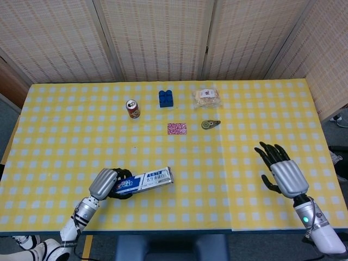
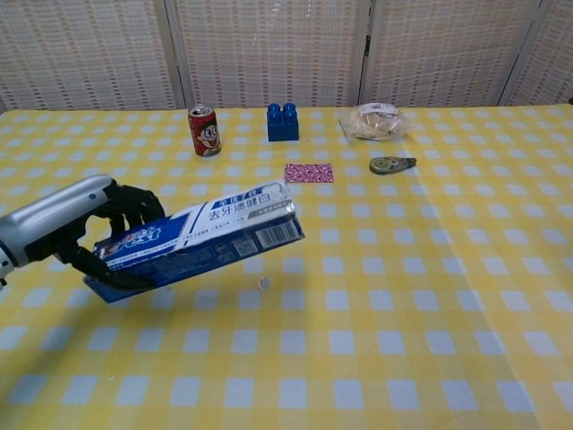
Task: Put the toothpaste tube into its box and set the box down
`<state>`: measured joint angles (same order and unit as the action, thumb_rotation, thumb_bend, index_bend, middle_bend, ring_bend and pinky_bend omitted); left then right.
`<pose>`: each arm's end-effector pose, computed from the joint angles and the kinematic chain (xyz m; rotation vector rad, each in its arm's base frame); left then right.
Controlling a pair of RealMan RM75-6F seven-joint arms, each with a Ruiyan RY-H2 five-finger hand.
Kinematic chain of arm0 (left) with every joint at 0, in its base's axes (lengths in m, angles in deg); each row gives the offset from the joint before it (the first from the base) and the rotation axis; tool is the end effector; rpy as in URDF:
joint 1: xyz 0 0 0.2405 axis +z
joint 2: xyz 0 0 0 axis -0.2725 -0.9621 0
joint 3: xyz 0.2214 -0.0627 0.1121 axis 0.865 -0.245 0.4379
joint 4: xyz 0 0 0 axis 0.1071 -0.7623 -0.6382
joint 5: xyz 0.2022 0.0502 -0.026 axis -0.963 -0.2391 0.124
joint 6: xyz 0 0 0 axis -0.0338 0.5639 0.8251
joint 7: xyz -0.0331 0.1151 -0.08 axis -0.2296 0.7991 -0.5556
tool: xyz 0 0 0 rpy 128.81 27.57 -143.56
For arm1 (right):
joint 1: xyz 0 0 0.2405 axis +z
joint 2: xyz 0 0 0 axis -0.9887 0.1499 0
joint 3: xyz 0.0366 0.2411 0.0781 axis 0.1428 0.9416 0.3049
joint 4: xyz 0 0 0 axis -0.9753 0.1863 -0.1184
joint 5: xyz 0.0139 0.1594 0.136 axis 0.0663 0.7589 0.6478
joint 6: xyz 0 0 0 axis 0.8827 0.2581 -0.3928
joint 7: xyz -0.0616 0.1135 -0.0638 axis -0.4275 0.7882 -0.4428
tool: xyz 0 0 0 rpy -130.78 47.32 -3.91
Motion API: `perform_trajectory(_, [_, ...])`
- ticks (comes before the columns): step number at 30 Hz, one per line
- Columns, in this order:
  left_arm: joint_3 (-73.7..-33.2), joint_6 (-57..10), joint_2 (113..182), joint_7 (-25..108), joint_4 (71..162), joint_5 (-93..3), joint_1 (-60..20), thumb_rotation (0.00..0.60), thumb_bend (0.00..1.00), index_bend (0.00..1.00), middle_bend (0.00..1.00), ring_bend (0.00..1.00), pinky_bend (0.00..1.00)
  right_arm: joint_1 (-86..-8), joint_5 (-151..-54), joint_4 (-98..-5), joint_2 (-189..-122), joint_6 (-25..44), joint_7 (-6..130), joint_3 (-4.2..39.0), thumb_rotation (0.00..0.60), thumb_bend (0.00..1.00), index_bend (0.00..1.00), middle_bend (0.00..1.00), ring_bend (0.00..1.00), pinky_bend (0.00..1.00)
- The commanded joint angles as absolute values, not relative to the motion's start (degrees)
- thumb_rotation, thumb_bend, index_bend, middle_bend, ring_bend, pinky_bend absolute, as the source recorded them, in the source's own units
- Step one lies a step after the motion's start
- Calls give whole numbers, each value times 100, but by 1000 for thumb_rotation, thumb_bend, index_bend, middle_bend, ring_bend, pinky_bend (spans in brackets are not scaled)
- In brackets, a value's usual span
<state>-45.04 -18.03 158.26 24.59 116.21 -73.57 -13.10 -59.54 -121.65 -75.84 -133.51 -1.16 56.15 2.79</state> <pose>-0.2119 0.2705 -0.0314 -1.7940 -1.2135 -1.2886 -0.2653 -0.2337 0.1291 1.6870 -0.9268 0.8489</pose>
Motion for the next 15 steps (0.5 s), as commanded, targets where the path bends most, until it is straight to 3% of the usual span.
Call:
perform_trajectory(1, [-4344, -2026, 16080, 2500, 11193, -7418, -1341, 600, 173, 664, 726, 551, 640, -6196, -12205, -7551, -13298, -151, 5896, 274, 600, 480, 0, 0, 0, 0])
perform_trajectory(6, [-4315, -2009, 16429, 2649, 10608, -7491, -1342, 600, 173, 654, 726, 538, 632, -6165, -12261, -7476, -13344, 51, 5980, 335, 600, 480, 0, 0, 0, 0])
perform_trajectory(8, [-4282, -2110, 16496, 2697, 10463, -7495, -1369, 600, 172, 602, 685, 480, 572, -6156, -12272, -7468, -13359, 118, 6002, 367, 600, 480, 0, 0, 0, 0])
perform_trajectory(12, [-4216, -2342, 16335, 2858, 10587, -7564, -1509, 600, 153, 84, 80, 28, 90, -6175, -12243, -7448, -13385, 182, 5979, 428, 600, 480, 0, 0, 0, 0])
perform_trajectory(13, [-4254, -2230, 16288, 2904, 10680, -7605, -1514, 600, 141, 15, 11, 0, 24, -6193, -12224, -7450, -13387, 180, 5957, 448, 600, 480, 0, 0, 0, 0])
perform_trajectory(15, [-4297, -2015, 16198, 2944, 10825, -7696, -1506, 600, 122, 0, 0, 0, 0, -6222, -12208, -7467, -13375, 168, 5941, 474, 600, 480, 0, 0, 0, 0])
